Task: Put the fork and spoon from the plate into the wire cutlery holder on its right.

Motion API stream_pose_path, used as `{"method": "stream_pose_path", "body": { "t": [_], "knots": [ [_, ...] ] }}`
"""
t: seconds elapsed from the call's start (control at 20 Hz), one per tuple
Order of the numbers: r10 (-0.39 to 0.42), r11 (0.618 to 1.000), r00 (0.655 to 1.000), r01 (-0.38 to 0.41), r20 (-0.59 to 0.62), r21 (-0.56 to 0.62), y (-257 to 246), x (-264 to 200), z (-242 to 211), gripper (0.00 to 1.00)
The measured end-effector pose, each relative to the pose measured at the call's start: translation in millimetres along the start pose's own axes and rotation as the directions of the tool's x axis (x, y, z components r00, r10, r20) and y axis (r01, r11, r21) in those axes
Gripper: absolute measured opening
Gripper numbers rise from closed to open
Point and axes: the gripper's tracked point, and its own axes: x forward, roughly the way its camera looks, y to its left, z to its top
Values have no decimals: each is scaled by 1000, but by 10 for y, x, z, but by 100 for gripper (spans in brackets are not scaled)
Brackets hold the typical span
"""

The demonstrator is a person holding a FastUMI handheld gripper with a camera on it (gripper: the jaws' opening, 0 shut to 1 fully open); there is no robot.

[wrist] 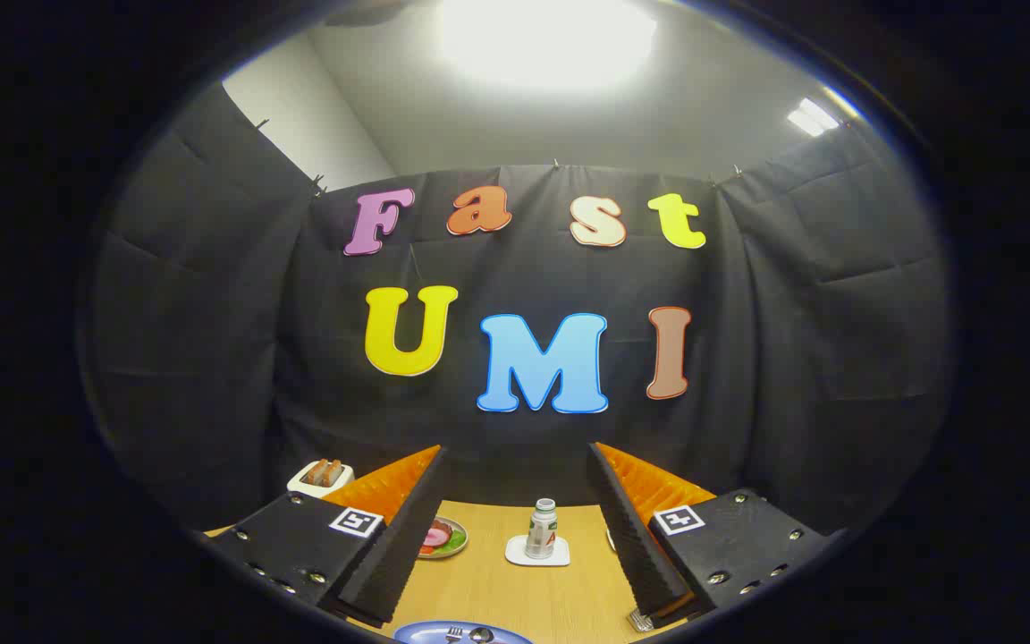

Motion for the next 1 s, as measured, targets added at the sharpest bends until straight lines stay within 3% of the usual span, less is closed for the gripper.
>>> {"method": "stream_pose_path", "body": {
  "t": [0.6,1.0],
  "knots": [
    [50,997,995,-54,-86,-49,-8,-33,-334,94],
    [78,991,974,-99,-213,-86,71,-154,-842,94]
  ]
}}
